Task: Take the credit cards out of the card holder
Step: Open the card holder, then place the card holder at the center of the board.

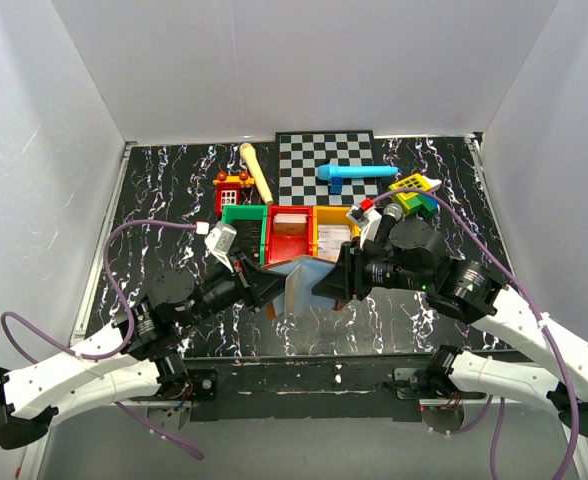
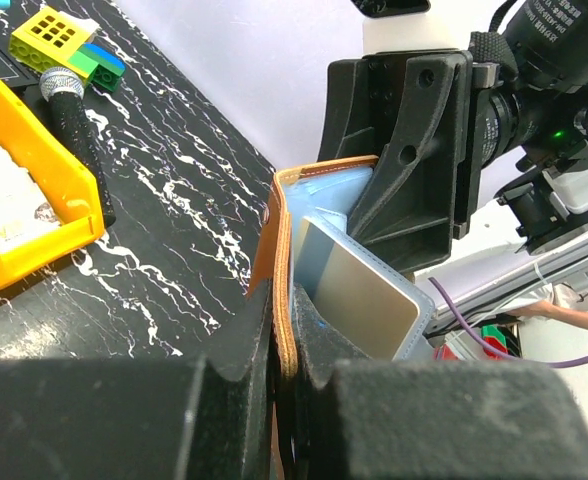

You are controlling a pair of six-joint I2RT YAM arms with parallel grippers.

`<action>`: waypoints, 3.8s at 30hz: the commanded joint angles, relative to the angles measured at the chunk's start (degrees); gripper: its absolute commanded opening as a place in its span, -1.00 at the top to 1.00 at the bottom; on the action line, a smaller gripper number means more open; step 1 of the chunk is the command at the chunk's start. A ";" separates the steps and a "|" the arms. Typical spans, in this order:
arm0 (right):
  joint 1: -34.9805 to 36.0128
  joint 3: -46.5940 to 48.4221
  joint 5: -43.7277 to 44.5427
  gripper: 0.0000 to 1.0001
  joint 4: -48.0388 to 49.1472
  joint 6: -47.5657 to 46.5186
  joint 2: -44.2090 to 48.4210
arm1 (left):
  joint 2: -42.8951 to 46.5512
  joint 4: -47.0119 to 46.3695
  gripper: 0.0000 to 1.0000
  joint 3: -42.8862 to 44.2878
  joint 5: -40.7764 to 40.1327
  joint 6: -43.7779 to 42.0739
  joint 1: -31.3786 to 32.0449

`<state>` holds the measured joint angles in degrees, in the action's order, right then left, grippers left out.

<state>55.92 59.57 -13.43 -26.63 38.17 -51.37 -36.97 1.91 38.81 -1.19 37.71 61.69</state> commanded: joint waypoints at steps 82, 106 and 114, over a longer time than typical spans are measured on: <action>-3.01 -27.40 2.54 0.62 30.05 7.09 -15.49 | -14.79 -21.25 1.00 -26.85 -10.85 13.70 0.27; -8.20 -24.77 -2.57 0.66 28.22 8.67 -26.84 | -31.23 -19.59 1.00 -22.02 1.19 13.18 -11.86; -8.81 -24.50 -3.44 0.66 27.34 9.46 -29.04 | -27.02 -12.82 0.01 -21.14 0.31 10.01 -12.82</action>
<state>47.57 32.58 -15.73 0.75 47.24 -79.70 -66.67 -15.55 15.84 -0.49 50.28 49.58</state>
